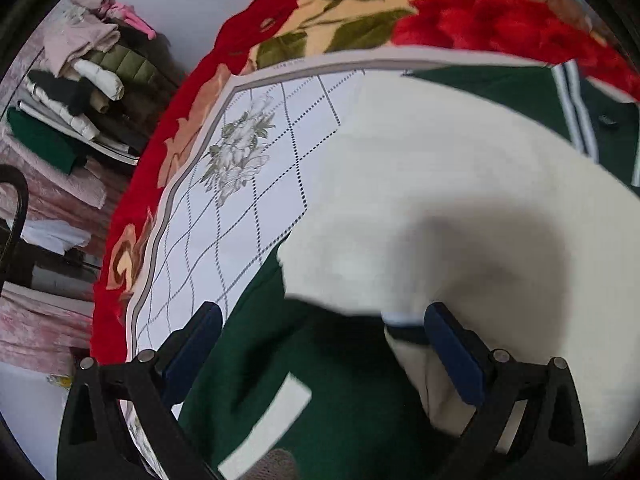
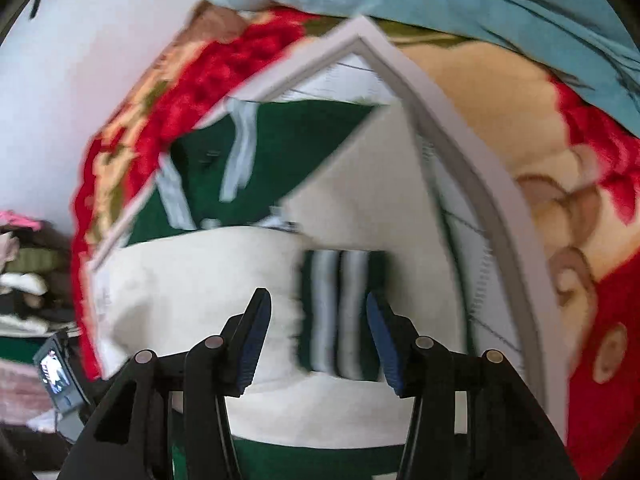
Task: Fold large clothes
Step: 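Grasp the striped cuff again with the right gripper and tuck it under the fold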
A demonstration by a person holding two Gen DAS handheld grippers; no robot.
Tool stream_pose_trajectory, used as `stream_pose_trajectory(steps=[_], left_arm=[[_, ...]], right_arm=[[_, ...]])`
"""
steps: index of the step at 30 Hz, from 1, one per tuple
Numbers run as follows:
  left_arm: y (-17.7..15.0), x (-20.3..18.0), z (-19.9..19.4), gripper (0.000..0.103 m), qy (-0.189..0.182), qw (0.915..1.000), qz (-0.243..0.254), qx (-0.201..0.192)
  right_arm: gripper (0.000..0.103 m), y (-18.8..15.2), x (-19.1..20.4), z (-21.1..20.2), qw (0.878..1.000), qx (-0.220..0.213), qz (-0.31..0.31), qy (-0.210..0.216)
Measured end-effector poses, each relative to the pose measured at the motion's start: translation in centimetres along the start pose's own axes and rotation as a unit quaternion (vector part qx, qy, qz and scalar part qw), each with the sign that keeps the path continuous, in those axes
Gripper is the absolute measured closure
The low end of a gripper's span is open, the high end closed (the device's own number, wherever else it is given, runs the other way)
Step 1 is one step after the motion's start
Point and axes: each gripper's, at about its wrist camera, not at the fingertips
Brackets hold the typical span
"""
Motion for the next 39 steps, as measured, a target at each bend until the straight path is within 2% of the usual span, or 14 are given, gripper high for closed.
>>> stream_pose_trajectory(steps=[2,5,7,9,11,13,15,18,21,23,28,32,35,39], left_arm=[[-1.3,-0.4,-0.7,0.000,0.006,0.9999,0.012,-0.001],[-4.0,-1.5,0.4,0.000,0.008,0.9986,0.046,0.025],[-7.3,-3.1,2.4,0.000,0.003,0.9939,0.086,0.068],[-10.2,-3.8,3.2,0.000,0.011,0.9906,0.116,0.071],[-11.6,-3.8,2.4,0.000,0.015,0.9906,0.124,0.054],[-12.2,-3.5,1.5,0.000,0.018,0.9908,0.122,0.056],[-12.3,-2.4,-0.2,0.000,0.015,0.9936,0.099,0.052],[-12.5,-1.0,-4.1,0.000,0.019,0.9969,0.073,0.021],[-13.8,-0.9,-7.5,0.000,0.025,0.9973,0.070,0.003],[-15.4,-1.4,-8.6,0.000,0.026,0.9969,0.074,-0.001],[-20.0,-4.6,-7.7,0.000,-0.014,0.9954,0.087,0.038],[-22.0,-6.6,-5.9,0.000,-0.032,0.9940,0.095,0.044],[-23.1,-8.0,-3.2,0.000,-0.061,0.9909,0.098,0.069],[-22.7,-7.2,-1.9,0.000,-0.109,0.9908,0.058,0.055]], right_arm=[[0.051,-0.3,1.2,2.1,0.998,0.041,-0.041,-0.007],[0.051,-1.4,0.8,8.0,0.984,0.130,-0.078,-0.093],[0.051,-1.4,0.9,8.2,0.983,0.133,-0.085,-0.098],[0.051,-1.3,1.5,7.3,0.981,0.139,-0.096,-0.099],[0.051,-1.6,1.5,5.3,0.983,0.132,-0.092,-0.088],[0.051,-2.2,1.3,3.7,0.985,0.130,-0.086,-0.072],[0.051,-3.6,0.4,1.6,0.987,0.128,-0.078,-0.057],[0.050,-6.1,-1.7,-1.0,0.989,0.132,-0.054,-0.048],[0.040,-9.3,-4.3,-1.8,0.986,0.155,-0.031,-0.050],[0.039,-11.7,-6.1,-1.7,0.982,0.174,-0.025,-0.066],[0.039,-16.1,-8.5,-0.5,0.975,0.188,-0.045,-0.108],[0.032,-17.5,-9.1,1.4,0.973,0.169,-0.062,-0.148],[0.032,-17.8,-9.2,3.3,0.968,0.169,-0.060,-0.173],[0.018,-17.9,-8.8,5.1,0.967,0.165,-0.058,-0.186]])
Point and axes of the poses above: each gripper's, at about its wrist camera, not at the fingertips, and z roughly the way its jaws point, x to its left, y to its top, and after that the axes turned 3 degrees about z, right-handed
